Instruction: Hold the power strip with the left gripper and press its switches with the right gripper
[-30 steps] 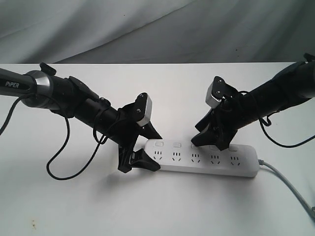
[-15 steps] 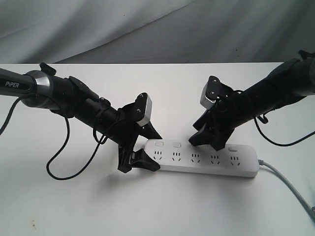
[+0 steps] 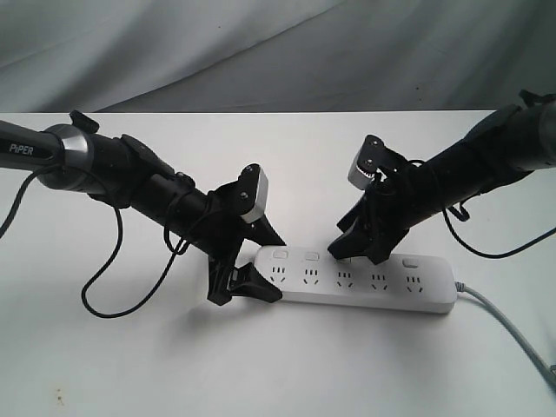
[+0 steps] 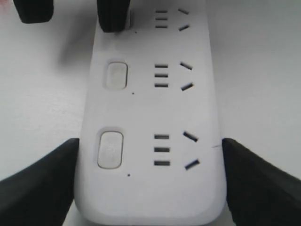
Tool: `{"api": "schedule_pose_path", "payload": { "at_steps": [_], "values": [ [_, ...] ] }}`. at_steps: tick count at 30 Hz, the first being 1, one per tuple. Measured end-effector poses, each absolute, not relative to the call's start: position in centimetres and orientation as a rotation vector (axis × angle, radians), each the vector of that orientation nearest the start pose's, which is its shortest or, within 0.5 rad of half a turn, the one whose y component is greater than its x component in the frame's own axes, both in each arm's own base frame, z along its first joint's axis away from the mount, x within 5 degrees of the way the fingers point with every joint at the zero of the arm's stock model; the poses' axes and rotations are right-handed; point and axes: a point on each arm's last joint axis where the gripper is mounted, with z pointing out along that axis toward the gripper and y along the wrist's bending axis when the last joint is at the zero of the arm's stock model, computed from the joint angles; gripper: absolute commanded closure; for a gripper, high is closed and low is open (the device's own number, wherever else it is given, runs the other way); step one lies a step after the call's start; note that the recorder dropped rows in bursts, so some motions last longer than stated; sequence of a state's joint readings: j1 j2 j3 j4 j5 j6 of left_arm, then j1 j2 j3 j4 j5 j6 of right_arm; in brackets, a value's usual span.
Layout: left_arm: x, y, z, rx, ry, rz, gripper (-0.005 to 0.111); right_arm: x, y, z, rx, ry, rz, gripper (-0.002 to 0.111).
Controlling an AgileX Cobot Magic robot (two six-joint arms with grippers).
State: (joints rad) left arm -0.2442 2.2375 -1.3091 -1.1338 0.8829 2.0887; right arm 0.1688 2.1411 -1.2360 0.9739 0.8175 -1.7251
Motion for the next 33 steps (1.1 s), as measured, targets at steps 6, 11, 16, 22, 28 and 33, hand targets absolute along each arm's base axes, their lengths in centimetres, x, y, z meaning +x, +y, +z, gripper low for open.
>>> {"api": "schedule_pose_path", "payload": {
  "at_steps": [6, 11, 16, 22, 28, 33],
  "values": [
    [37.7, -16.0, 8.6, 1.690, 1.813, -0.770, 0.107, 37.4, 11.3, 9.9, -1.422, 2.194, 0.740, 0.056],
    [37.7, -16.0, 8.6, 1.690, 1.813, -0.770, 0.107, 37.4, 11.3, 9.9, -1.427, 2.195, 0.739, 0.056],
    [37.7, -16.0, 8.6, 1.690, 1.813, -0.770, 0.107, 37.4, 11.2, 9.8, -1.417, 2.233, 0.737, 0.056],
    [37.7, -16.0, 8.6, 1.688, 1.813, -0.770, 0.107, 37.4, 11.2, 9.9, -1.404, 2.236, 0.738, 0.056],
    [37.7, -16.0, 8.6, 1.688, 1.813, -0.770, 0.107, 37.4, 11.2, 10.9, -1.438, 2.146, 0.721, 0.056],
    [37.7, -16.0, 8.6, 1.688, 1.813, -0.770, 0.107, 37.4, 10.5, 13.5, -1.473, 2.077, 0.622, 0.056]
  ]
}}
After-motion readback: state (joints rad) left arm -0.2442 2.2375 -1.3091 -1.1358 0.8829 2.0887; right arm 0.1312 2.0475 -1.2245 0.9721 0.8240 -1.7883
